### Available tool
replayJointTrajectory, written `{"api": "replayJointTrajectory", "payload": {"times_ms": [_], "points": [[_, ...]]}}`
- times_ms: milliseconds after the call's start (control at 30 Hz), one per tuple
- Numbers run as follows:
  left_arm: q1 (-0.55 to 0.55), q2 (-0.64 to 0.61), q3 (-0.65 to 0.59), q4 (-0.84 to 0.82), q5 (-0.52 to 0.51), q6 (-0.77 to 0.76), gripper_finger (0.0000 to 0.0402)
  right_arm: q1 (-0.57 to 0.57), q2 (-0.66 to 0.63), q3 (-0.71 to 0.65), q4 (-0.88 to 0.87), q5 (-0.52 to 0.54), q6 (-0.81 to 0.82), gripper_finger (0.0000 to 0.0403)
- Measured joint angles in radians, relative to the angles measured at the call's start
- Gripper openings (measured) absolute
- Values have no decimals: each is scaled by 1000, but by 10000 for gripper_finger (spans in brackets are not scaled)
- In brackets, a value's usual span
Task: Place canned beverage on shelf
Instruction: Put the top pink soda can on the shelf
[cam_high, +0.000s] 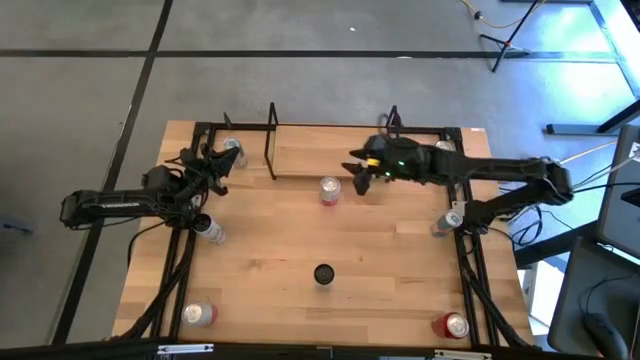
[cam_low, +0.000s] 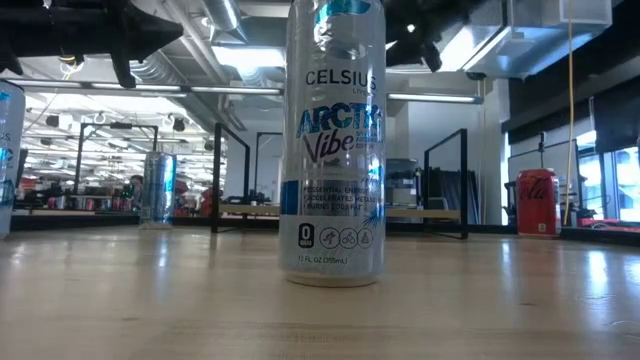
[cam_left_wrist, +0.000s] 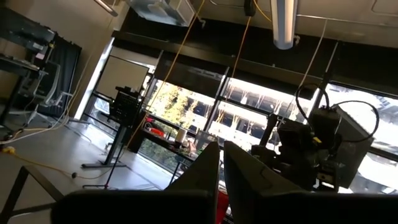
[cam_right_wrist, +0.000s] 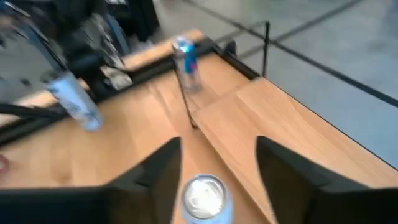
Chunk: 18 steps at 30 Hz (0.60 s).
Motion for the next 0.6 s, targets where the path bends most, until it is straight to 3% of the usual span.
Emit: {"api": "replayJointTrajectory", "payload": {"times_ms": [167, 300, 467, 600], "points": [[0, 0, 0, 4, -3, -26, 16, -1, 136, 162, -157, -11, 3, 308], [0, 0, 0, 2, -4, -27, 16, 1, 217, 257, -234, -46, 5, 357], [0, 0, 0, -1, 1, -29, 16, 0, 275, 299, -245, -43, 20, 383], [0, 0, 0, -5, 16, -32, 16, 0, 311, 301, -246, -24, 130, 385]]}}
